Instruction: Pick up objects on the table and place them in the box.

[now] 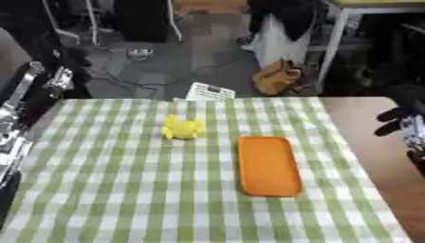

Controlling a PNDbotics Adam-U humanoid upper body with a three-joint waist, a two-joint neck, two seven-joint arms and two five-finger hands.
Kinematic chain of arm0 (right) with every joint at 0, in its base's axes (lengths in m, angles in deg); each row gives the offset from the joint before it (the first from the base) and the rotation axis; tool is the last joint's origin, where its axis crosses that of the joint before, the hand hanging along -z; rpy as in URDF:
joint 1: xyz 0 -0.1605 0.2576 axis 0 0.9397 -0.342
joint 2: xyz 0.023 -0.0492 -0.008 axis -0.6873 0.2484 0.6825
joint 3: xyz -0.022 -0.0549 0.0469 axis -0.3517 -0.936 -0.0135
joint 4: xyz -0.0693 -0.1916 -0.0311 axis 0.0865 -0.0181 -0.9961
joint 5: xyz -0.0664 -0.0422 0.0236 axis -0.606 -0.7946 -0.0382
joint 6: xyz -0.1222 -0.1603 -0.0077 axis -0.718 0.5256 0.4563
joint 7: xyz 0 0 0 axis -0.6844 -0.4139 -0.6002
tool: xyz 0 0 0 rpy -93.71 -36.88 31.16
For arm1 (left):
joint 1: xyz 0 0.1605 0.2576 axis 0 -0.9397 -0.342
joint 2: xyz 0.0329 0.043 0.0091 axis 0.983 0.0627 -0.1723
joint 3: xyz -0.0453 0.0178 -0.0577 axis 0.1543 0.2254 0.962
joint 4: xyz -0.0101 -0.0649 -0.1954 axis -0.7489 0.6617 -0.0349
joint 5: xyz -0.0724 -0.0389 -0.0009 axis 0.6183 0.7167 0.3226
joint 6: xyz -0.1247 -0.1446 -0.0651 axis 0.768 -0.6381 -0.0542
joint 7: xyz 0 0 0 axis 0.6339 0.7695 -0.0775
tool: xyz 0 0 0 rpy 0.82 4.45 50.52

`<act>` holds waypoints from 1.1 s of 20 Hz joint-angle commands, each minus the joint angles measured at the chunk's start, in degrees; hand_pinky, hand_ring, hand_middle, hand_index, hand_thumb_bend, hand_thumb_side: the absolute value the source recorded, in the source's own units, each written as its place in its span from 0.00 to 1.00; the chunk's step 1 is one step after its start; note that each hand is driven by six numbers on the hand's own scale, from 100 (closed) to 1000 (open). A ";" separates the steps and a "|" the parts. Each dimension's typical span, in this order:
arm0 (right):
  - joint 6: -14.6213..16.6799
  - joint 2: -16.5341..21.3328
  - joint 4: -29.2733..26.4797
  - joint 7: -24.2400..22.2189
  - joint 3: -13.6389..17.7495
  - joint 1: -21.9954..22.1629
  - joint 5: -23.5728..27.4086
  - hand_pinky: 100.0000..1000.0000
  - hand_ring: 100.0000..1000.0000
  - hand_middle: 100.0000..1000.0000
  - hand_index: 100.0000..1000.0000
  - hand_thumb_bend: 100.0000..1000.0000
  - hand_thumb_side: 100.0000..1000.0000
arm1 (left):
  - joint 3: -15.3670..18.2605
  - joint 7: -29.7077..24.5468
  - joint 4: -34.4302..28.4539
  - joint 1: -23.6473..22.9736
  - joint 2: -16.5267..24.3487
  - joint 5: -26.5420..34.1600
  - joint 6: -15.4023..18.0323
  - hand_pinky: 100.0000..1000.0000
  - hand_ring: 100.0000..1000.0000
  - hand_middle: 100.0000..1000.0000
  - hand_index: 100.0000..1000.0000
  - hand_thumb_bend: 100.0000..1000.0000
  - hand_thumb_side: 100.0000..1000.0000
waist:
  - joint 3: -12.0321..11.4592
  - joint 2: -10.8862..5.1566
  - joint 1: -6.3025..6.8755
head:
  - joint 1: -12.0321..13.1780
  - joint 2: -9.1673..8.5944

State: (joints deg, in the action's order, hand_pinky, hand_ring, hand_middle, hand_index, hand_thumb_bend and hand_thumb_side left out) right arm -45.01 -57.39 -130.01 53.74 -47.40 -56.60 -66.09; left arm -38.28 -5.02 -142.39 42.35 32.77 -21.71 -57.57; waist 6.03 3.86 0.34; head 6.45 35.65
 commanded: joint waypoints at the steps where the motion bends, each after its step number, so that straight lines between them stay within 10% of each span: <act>1: 0.11 1.68 -1.37 -0.14 0.32 -0.29 0.20 0.47 0.56 0.71 0.73 0.00 0.66 | -0.51 0.29 3.35 3.63 0.36 -7.70 -0.23 0.57 0.55 0.61 0.80 0.00 0.55 | 0.18 -0.52 -0.36 | 0.05 -0.55; 7: 0.11 1.65 -1.37 -0.26 0.25 -0.31 0.26 0.47 0.56 0.71 0.73 0.00 0.66 | -1.18 -0.83 9.44 8.06 -0.60 -17.99 1.24 0.58 0.57 0.64 0.81 0.00 0.47 | 0.30 -0.61 -0.44 | 0.08 -0.61; 22: 0.22 1.42 -1.37 -1.53 -0.97 -0.97 1.13 0.46 0.56 0.71 0.73 0.00 0.67 | -8.49 -12.89 30.26 26.87 -2.39 -31.43 4.28 0.67 0.71 0.80 0.88 0.48 0.39 | 3.01 -0.77 -0.14 | 1.58 -0.95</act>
State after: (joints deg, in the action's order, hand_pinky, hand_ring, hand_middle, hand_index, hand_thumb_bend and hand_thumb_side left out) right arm -44.95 -57.39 -130.01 52.47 -48.49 -56.73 -65.55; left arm -46.53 -16.85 -113.08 67.52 30.03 -52.01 -53.53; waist 9.16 3.81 0.34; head 7.76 35.39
